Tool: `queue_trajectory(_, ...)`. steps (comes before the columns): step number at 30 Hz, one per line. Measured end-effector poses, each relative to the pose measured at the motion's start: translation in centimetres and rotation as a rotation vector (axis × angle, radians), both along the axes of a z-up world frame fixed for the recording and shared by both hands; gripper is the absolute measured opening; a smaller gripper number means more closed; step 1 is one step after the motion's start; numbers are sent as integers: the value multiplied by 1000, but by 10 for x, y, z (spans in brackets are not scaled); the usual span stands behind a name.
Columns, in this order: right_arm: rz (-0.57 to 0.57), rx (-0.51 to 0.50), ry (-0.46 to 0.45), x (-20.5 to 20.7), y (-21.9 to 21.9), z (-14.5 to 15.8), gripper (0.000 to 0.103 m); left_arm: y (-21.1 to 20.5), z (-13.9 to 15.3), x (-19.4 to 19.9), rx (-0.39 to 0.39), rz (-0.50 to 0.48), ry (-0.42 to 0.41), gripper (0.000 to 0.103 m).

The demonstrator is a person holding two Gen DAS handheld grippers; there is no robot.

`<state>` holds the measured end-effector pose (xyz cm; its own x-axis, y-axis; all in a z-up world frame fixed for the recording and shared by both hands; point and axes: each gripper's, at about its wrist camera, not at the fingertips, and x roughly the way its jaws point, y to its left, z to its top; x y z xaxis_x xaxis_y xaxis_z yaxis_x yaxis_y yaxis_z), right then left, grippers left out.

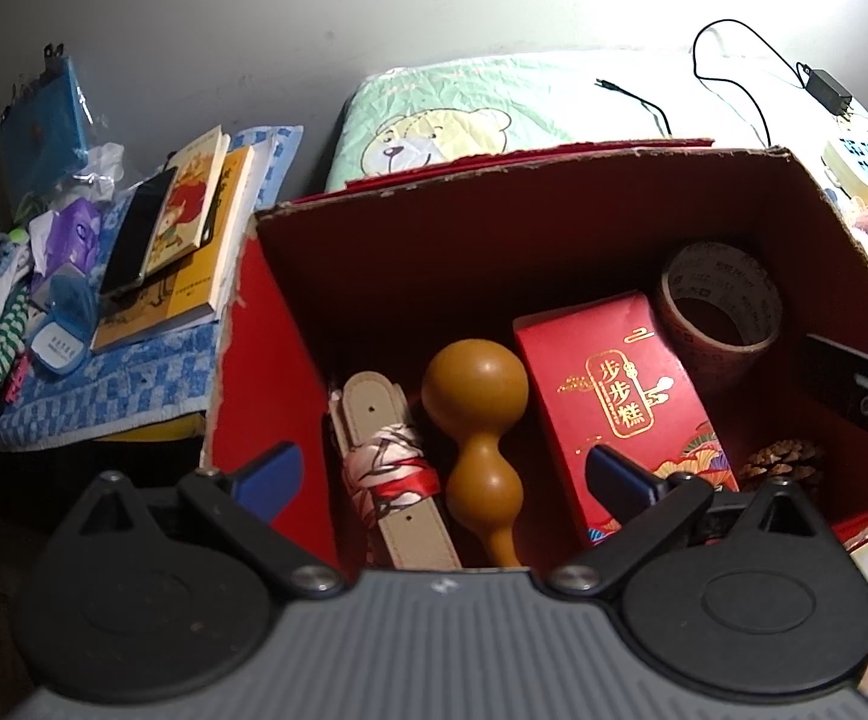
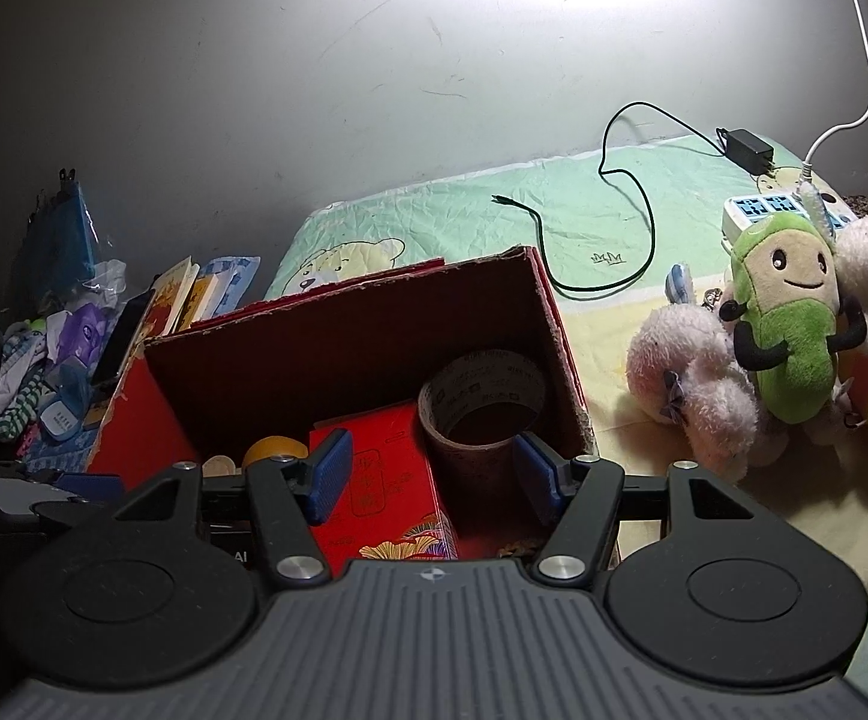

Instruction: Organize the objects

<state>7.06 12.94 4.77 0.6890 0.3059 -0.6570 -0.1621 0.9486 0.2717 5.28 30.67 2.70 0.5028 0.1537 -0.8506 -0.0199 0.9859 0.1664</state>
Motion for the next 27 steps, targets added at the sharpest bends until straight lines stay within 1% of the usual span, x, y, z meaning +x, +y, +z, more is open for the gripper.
queue_trajectory(6, -27, 2, 4, 0, -4, -1, 63, 0, -1, 1, 1, 6, 2, 101)
queue_trajectory(13, -30, 2, 3, -3, -4, -1, 63, -2, -1, 0, 7, 0, -1, 101)
queue_trajectory(21, -61, 15, -10, -10, -11, 3, 63, -6, 6, -6, 27, -9, -30, 101)
queue_trajectory(27, -50, 16, -33, -17, -12, 7, 63, -5, 15, -16, 46, 9, -63, 101)
